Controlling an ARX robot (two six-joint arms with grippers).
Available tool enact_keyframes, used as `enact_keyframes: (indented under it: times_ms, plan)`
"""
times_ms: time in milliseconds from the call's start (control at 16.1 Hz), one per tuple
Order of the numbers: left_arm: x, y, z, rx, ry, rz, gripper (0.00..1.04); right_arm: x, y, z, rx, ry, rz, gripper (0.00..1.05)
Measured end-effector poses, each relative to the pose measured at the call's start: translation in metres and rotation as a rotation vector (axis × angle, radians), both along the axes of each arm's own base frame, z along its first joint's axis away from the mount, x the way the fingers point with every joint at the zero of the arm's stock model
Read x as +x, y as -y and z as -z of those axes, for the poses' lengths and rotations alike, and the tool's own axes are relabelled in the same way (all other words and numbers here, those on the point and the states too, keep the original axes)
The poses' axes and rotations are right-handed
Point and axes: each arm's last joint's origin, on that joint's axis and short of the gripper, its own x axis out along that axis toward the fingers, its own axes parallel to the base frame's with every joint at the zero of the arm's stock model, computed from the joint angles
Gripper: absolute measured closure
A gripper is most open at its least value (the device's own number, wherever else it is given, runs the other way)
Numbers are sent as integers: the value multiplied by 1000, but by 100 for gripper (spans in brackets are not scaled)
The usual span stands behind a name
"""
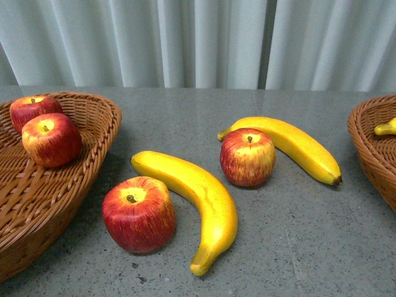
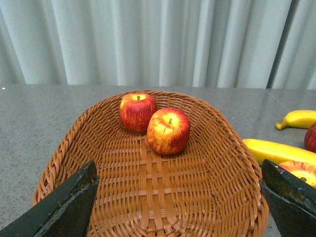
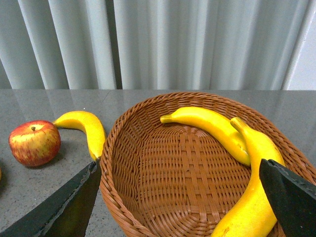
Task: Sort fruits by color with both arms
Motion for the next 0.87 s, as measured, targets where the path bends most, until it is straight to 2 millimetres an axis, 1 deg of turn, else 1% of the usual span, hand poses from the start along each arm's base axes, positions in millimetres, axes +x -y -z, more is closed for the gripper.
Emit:
enact_keyframes:
  times_ms: [186,249,311,373,435,497,559,621,683,746,808,870]
  plan:
    - [0,0,0,0,0,0,7,0,0,0,0,0,0,6]
    - [1,1,2,-24,-94,-92,7,0,0,0,0,0,0,6]
    - [7,-1,-4,-31,-135,-240,7,0,0,0,0,0,-1,6]
    - [13,-9,-16,-35,-100,-357,7,0,0,0,0,2,0,6]
    - [20,-14,-34,-38,-28,-385,7,0,0,0,0,0,0,6]
    - [32,-16,-55,-23,39,-339,7,0,0,0,0,1,0,6]
    - [50,-16,-73,-3,66,-275,7,0,0,0,0,1,0,6]
    - [72,-10,-87,20,38,-182,7,0,0,0,0,1,0,6]
    - [97,2,-97,41,-17,-73,7,0,0,0,0,1,0,6]
    - [116,21,-100,72,-117,66,7,0,0,0,0,1,0,6]
    - [122,57,-93,185,-270,302,7,0,0,0,0,1,0,6]
    - [118,75,-78,292,-363,456,7,0,0,0,0,2,0,6]
